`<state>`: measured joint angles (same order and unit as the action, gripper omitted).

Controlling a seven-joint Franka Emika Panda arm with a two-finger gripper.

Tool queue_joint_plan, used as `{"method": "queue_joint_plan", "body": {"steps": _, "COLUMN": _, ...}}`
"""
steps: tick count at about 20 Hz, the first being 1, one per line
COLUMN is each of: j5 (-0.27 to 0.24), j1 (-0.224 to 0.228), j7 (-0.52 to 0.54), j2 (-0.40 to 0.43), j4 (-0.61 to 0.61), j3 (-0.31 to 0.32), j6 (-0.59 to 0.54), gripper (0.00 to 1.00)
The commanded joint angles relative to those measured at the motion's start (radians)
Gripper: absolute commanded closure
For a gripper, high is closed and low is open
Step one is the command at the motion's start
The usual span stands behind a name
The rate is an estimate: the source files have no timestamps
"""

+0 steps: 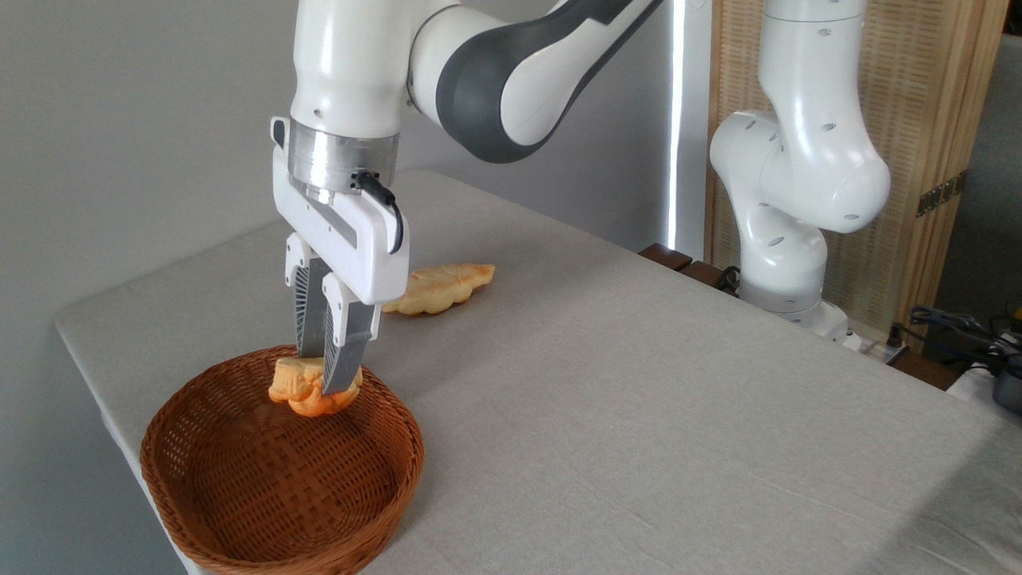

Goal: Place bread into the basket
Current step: 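Open the gripper to drop the roll into the basket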

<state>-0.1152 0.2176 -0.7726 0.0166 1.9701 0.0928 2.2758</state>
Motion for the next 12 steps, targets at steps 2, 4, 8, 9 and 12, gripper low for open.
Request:
{"method": "queue_joint_plan", "body": {"steps": 2, "j5": -0.014, "j1": 0.008, "j7": 0.013, "j2": -0.02, "j4": -0.013, "j3": 0.001, "j6": 0.016, "gripper": 0.0}}
{"method": "queue_joint_plan", "body": {"steps": 4, "j5": -0.014, "j1": 0.008, "j7": 0.015, "j2": -0.018, "j4": -0.011, "j3": -0.001, "j6": 0.016, "gripper": 0.0}}
{"method": "queue_joint_plan", "body": {"steps": 8, "j5": -0.012, "j1": 0.009, "j7": 0.016, "j2": -0.014, "j4": -0.011, "j3": -0.001, "j6": 0.002, "gripper": 0.0}}
{"method": "queue_joint_plan", "body": {"steps": 9, "j5": -0.012, "j1": 0.009, "j7": 0.016, "j2": -0.006, "j4": -0.011, "j3": 0.001, "j6": -0.021, "gripper": 0.0}}
{"method": "queue_joint_plan", "body": {"steps": 12, "j5": -0.004, "j1": 0.008, "j7": 0.033, "j2": 0.009, "j4": -0.013, "j3": 0.002, "j6": -0.077, "gripper": 0.0}}
